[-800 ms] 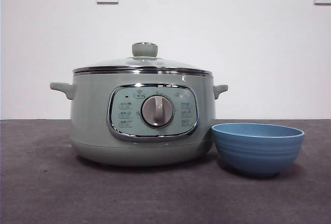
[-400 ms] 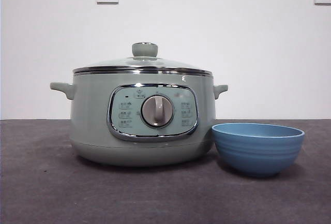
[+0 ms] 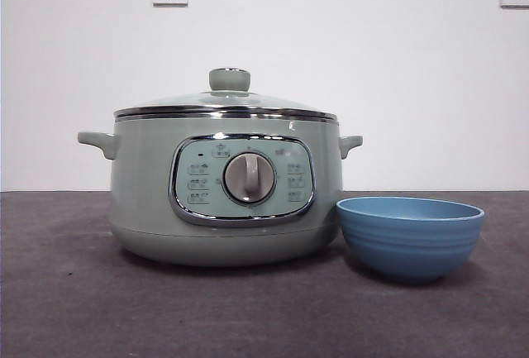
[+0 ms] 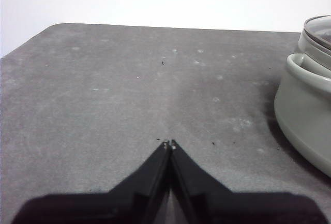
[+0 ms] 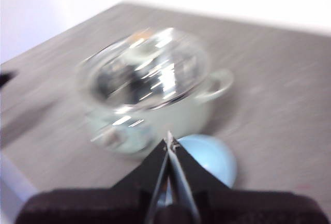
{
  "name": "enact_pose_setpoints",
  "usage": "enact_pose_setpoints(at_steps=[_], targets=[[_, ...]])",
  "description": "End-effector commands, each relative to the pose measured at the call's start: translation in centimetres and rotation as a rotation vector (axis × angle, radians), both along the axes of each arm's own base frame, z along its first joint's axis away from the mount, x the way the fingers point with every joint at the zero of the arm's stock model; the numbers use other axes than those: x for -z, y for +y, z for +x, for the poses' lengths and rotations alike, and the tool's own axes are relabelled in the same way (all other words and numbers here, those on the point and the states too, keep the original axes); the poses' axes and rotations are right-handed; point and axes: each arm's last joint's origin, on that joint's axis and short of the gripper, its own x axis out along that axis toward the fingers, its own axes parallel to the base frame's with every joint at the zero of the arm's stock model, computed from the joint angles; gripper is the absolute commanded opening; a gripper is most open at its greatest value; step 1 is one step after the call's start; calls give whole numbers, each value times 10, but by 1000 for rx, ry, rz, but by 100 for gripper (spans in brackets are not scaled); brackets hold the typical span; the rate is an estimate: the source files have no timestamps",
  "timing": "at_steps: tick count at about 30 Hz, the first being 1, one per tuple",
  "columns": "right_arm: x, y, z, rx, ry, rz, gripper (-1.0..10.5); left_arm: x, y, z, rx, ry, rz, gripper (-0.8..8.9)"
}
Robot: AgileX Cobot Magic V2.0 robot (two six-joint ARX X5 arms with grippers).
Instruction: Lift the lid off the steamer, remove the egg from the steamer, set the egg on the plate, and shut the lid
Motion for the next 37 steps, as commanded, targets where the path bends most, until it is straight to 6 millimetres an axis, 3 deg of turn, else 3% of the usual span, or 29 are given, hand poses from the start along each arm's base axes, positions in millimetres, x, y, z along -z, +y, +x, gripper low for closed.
enact_pose_setpoints(at_steps=[1,11,16,23,37], targets=[[24,-6,5,123,-57,-20,1,4,0,1,1,7,-10,-4],[116,-11,19,230,-215,106,1,4,0,1,1,7,-10,-3],[144,-12,21,239,-186,110,1,4,0,1,1,7,-10,-4],[168,-12,26,281,-103,120,1,4,0,1,1,6,-10,-3],[169,-13,26,323,-100,116,1,4,0,1,1,6,-10,-3]])
